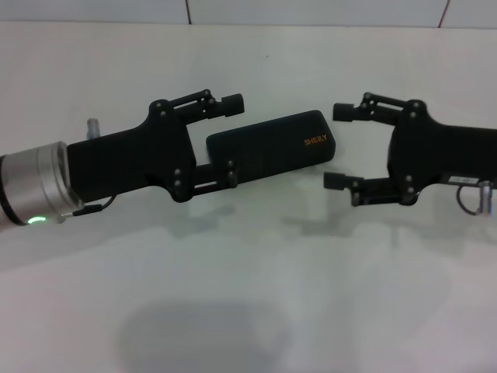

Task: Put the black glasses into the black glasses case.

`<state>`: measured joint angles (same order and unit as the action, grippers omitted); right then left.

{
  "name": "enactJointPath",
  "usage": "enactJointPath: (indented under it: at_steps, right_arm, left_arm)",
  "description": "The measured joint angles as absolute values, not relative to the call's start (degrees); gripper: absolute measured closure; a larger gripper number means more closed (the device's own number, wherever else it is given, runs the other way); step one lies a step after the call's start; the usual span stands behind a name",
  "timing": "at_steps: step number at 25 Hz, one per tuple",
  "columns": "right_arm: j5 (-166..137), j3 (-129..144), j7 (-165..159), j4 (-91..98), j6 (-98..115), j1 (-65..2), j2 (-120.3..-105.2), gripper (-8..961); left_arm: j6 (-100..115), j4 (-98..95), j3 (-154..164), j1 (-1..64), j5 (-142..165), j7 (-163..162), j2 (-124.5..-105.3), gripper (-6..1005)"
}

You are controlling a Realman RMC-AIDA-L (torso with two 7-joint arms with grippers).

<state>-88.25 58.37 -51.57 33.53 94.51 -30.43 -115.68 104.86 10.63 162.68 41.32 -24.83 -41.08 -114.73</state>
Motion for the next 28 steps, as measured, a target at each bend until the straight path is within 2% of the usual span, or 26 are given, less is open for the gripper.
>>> enactJointPath:
  at_steps: [14,28]
  right_arm:
    - [-87.96,61.49,-50.11,32.52,94.27,-31.11,-116.02,110]
    - [-87.61,61.36,-47.55,32.17,94.06,-30.80,-116.10,110]
  left_arm:
    - [111.51,14.42,162.86,38.27,-24.28,-38.99,-114.46,290]
    - [110.89,14.50,162.72,37.65,-25.95,-38.00,-115.10,290]
